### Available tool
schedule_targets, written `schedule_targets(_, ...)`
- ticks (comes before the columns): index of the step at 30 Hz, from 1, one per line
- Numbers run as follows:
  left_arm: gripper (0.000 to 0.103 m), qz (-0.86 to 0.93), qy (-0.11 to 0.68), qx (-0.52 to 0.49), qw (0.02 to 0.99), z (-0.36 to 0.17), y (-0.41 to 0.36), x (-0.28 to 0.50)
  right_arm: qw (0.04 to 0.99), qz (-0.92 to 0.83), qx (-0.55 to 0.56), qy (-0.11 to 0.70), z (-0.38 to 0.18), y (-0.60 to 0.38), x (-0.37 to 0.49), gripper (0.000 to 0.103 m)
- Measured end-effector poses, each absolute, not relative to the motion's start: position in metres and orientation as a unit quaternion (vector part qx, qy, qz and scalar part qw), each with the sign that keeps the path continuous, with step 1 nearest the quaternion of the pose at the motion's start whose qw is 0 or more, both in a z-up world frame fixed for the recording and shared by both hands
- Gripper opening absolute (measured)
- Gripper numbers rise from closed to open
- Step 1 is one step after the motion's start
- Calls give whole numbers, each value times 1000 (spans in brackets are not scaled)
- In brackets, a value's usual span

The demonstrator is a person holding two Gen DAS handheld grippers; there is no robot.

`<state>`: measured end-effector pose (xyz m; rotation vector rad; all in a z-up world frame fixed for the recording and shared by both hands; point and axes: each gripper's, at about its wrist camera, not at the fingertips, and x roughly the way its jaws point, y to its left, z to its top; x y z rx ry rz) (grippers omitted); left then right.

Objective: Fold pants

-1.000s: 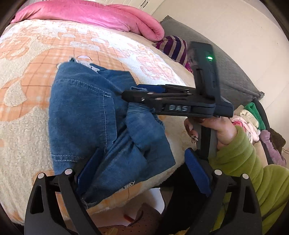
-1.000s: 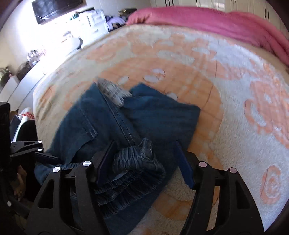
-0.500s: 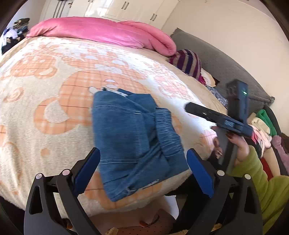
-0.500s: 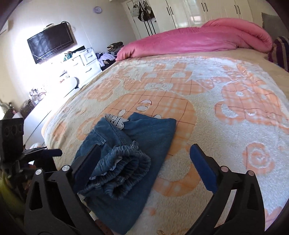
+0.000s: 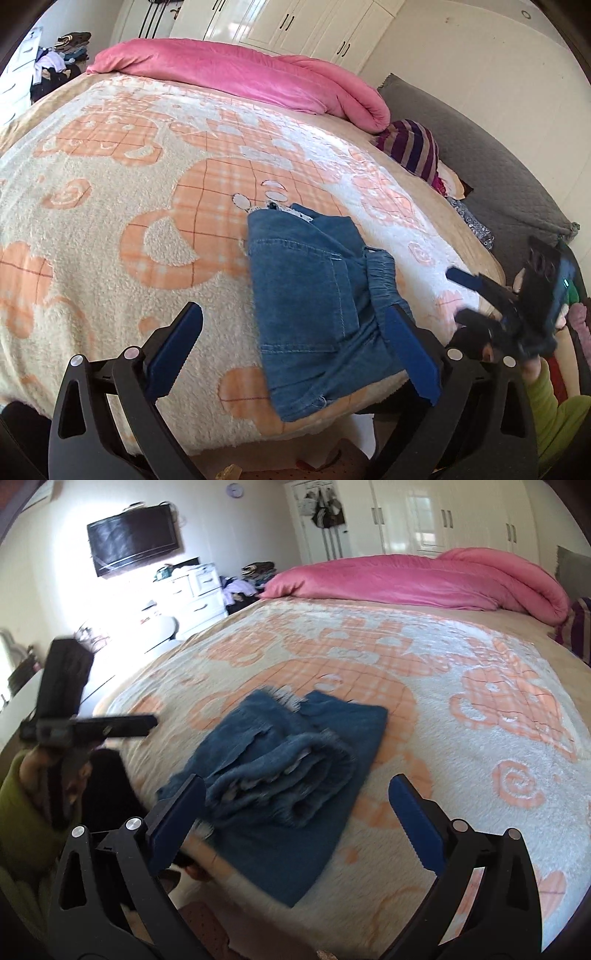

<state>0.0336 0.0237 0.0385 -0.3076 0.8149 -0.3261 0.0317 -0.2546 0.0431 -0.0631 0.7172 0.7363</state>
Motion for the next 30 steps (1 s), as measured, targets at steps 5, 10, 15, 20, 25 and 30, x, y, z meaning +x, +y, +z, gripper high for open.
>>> schedule_targets(5, 98, -156, 392, -142, 896, 40, 24, 43, 848, 394, -59, 348, 37, -230, 11, 94)
schedule_targets(10, 99, -158, 396, -135, 894, 40, 23, 58, 833, 425, -102, 339, 35, -204, -5, 94)
schedule_targets(15, 99, -170, 399, -129, 892, 40, 17, 77, 818, 452, -112, 338, 31, -185, -15, 93)
schedule_targets(20, 97, -189, 414, -123, 882, 35, 4, 105, 818, 452, -147, 325, 31, -170, -21, 78)
schedule_targets(25, 70, -208, 434, -104, 870, 23, -13, 128, 819, 459, -157, 306, 41, -165, -22, 59)
schedule_targets(30, 65, -199, 455, -68, 865, 0, -26, 146, 800, 467, -225, 302, 32, -145, -28, 48)
